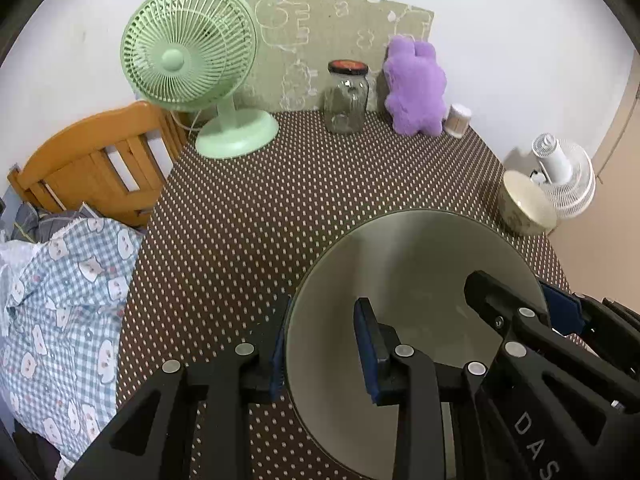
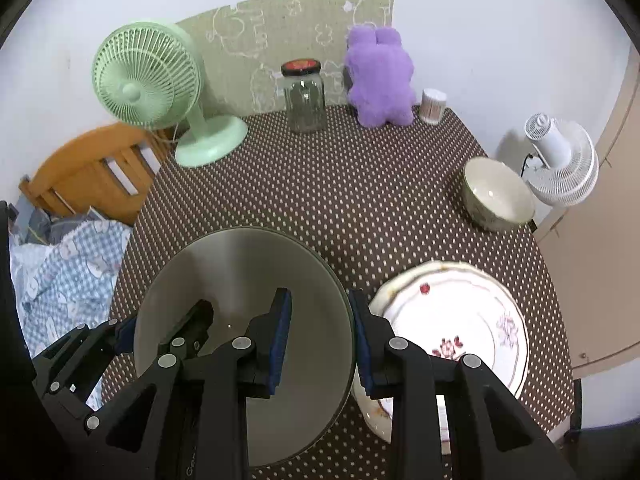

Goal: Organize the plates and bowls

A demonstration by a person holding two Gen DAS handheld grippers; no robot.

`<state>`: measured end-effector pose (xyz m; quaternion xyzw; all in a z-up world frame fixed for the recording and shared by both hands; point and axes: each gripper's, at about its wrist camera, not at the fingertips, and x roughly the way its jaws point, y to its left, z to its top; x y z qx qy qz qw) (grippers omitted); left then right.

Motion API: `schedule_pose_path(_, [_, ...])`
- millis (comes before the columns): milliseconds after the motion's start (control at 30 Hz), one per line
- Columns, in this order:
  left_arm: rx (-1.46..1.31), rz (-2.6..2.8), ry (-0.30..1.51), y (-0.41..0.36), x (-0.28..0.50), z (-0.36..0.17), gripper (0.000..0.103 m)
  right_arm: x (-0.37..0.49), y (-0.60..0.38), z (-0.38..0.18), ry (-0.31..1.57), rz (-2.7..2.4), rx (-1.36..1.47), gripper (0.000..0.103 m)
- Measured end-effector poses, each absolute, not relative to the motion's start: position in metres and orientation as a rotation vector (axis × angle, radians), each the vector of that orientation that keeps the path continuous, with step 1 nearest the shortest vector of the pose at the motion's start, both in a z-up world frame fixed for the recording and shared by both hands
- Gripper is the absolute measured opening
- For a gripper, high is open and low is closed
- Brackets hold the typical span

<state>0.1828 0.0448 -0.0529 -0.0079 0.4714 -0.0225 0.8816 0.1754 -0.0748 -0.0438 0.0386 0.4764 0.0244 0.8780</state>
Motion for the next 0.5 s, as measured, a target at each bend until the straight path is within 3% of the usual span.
schedule_pose_path(500, [-0.036, -0.032, 1.065, 0.046, 0.165, -0.098, 0.029, 0.160, -0.072, -0.089, 1.083, 0.068, 0.059, 0.033])
